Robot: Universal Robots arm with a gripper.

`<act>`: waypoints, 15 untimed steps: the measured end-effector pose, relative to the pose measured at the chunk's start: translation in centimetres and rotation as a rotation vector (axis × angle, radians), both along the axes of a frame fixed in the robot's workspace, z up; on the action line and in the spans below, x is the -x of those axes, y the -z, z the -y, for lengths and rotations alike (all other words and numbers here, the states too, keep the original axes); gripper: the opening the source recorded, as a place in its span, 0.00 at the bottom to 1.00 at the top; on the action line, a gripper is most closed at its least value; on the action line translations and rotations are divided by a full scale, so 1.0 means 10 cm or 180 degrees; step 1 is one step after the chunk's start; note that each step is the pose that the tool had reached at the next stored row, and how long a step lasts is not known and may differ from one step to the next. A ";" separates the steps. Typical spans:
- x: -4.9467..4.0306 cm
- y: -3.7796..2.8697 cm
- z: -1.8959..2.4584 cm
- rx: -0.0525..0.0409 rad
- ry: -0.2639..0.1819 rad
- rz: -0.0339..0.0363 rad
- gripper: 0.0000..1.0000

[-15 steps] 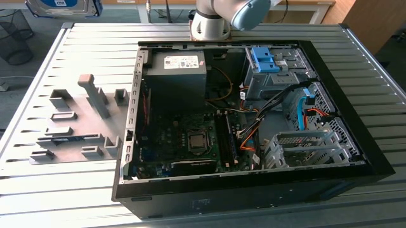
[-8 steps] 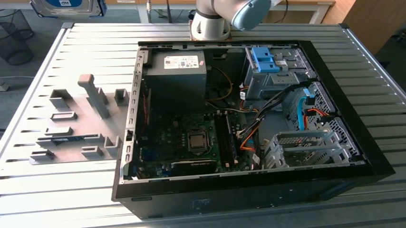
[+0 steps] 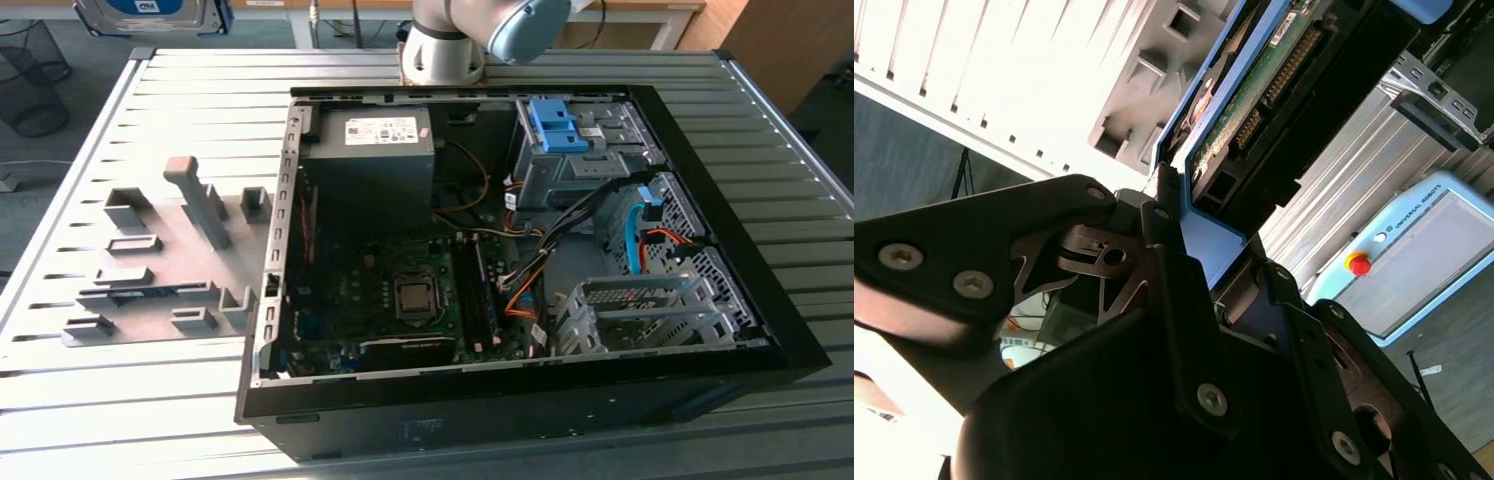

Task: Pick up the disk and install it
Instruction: 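Pick up the disk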

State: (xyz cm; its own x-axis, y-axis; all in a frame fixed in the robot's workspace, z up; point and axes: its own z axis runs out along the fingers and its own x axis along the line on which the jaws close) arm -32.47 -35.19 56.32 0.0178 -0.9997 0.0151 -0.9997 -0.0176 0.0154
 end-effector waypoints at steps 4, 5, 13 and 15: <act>-0.039 0.000 0.000 0.0000 0.0000 0.0000 0.37; -0.049 0.000 0.000 0.0000 0.0000 0.0000 0.37; -0.154 0.000 0.000 0.0000 0.0000 0.0000 0.37; -0.188 0.000 0.000 0.0000 0.0000 0.0000 0.37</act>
State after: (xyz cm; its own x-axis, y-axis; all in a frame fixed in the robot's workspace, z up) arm -30.59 -35.19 56.32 0.0177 -0.9997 0.0151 -0.9997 -0.0175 0.0154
